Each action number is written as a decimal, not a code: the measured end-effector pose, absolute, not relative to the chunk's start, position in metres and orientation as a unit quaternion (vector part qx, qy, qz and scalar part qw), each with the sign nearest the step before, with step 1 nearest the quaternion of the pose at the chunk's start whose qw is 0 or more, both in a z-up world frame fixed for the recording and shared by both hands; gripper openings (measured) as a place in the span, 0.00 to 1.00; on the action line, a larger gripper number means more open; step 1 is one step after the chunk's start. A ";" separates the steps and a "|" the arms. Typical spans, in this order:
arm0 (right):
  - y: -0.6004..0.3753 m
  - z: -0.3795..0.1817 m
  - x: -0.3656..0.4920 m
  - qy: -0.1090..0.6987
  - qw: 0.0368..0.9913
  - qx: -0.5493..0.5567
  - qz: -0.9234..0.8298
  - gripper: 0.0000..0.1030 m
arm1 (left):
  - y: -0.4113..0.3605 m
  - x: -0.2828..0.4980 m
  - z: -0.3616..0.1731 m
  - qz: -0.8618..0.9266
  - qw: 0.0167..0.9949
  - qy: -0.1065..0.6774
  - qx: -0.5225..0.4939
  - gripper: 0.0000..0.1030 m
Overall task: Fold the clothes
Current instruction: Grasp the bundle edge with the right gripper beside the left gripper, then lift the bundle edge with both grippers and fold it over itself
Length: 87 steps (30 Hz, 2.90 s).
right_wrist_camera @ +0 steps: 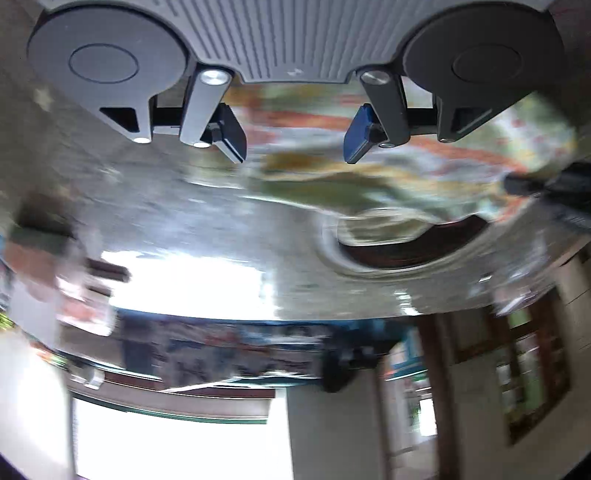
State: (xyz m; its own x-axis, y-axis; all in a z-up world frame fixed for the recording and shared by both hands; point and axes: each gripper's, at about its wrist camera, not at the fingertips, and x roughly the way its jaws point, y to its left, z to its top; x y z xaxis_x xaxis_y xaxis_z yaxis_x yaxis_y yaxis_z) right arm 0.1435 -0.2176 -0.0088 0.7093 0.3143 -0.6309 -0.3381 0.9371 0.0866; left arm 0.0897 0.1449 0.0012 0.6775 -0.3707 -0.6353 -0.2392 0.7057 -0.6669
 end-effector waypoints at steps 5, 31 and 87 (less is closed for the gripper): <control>-0.244 -0.023 0.156 0.349 0.927 0.014 0.135 0.62 | 0.140 0.092 0.003 -0.037 0.839 0.400 -0.368 0.20; -0.272 0.017 0.118 0.289 0.947 0.047 0.132 0.09 | 0.068 0.113 0.057 -0.086 0.887 0.378 -0.249 0.10; -0.426 0.012 0.113 0.326 0.943 0.062 -0.029 0.37 | -0.117 0.184 0.046 -0.153 0.882 0.438 -0.083 0.44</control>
State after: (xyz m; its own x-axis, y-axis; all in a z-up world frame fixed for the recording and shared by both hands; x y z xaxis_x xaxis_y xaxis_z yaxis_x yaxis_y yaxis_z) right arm 0.1132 -0.4258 0.0118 0.7858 -0.0153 -0.6183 0.0956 0.9907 0.0969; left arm 0.1842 -0.1175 0.0457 0.5692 -0.3422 -0.7476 0.1972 0.9396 -0.2798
